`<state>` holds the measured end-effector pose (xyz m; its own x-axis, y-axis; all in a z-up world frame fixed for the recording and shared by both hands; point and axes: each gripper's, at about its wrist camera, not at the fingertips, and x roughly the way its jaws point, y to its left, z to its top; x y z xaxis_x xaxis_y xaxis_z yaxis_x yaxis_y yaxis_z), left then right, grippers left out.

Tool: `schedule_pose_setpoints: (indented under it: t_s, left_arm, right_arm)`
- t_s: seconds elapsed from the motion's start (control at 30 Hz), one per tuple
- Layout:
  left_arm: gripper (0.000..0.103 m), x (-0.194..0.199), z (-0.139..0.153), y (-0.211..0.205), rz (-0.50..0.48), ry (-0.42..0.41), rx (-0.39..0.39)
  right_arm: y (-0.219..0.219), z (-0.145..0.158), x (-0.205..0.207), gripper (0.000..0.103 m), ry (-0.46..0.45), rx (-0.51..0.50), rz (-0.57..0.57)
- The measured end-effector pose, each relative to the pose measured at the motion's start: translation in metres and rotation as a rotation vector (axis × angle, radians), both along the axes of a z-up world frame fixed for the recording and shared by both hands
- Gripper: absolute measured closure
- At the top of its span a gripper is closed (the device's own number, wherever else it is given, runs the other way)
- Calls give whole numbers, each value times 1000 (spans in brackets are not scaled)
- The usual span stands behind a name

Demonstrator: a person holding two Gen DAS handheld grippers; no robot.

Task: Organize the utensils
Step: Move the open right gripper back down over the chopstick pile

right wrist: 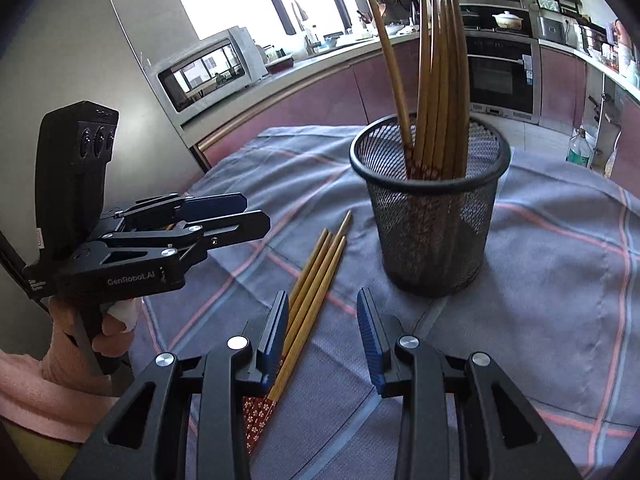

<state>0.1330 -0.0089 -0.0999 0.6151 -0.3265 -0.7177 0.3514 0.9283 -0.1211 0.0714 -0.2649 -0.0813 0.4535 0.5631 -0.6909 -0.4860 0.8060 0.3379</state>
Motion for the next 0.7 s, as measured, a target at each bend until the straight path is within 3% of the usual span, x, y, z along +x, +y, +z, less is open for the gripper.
schedule_pose_setpoints:
  t_s: [0.33, 0.7]
  left_arm:
    - [55, -20, -31, -1, -20, 79, 10]
    - [57, -24, -38, -13, -44, 108, 25]
  right_arm:
    - [25, -19, -5, 70, 49, -75, 24]
    - [29, -26, -8, 73, 35, -133, 0]
